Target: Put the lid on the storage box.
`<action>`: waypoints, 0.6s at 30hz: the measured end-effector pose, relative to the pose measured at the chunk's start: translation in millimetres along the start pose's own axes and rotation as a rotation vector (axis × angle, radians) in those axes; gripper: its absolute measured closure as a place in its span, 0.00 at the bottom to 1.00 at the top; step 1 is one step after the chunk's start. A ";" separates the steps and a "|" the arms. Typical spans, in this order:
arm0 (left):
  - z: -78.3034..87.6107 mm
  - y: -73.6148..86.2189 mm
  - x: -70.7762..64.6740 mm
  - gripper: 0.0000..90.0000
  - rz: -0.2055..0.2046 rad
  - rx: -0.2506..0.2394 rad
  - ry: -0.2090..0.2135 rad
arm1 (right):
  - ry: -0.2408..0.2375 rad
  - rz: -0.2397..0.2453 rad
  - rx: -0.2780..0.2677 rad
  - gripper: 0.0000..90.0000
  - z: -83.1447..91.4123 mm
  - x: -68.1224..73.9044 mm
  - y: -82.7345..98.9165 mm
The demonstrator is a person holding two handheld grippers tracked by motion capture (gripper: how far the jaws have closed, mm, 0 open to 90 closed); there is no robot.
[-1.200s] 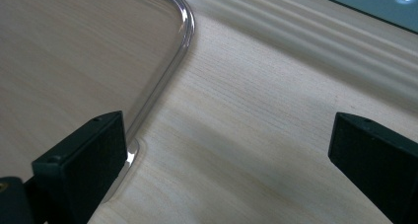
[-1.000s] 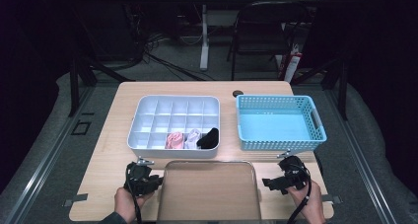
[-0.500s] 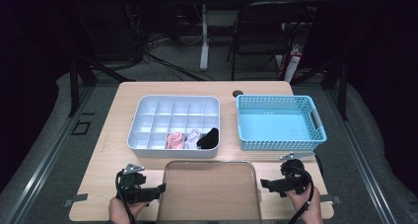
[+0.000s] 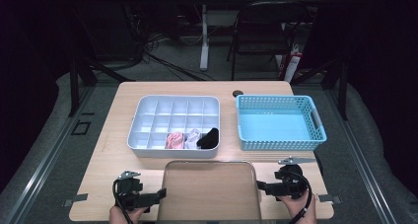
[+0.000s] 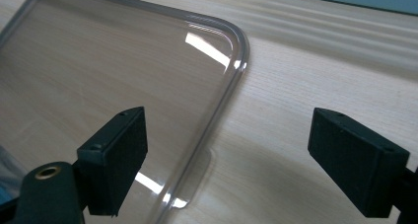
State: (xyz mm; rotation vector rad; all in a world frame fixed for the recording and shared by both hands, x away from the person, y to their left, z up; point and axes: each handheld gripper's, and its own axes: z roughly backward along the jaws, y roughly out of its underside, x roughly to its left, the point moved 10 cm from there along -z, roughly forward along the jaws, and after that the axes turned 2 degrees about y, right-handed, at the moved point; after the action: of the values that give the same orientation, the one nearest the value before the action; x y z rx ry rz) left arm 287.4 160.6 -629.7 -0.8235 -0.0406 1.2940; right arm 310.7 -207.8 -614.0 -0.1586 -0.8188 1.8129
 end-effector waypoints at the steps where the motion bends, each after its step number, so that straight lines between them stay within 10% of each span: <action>1: -1.2 1.4 -0.9 0.04 0.008 0.007 0.006 | -0.015 -0.009 0.006 0.17 -1.0 1.8 1.3; 18: -15.6 13.3 -12.3 0.19 0.021 0.048 0.031 | -0.027 0.006 0.050 0.34 -14.7 14.7 12.7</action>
State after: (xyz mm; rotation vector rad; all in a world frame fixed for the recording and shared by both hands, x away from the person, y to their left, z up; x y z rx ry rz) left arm 279.8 142.5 -643.3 -0.8048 0.0238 1.2964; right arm 301.9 -190.5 -628.7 -0.1044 -0.7925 1.8426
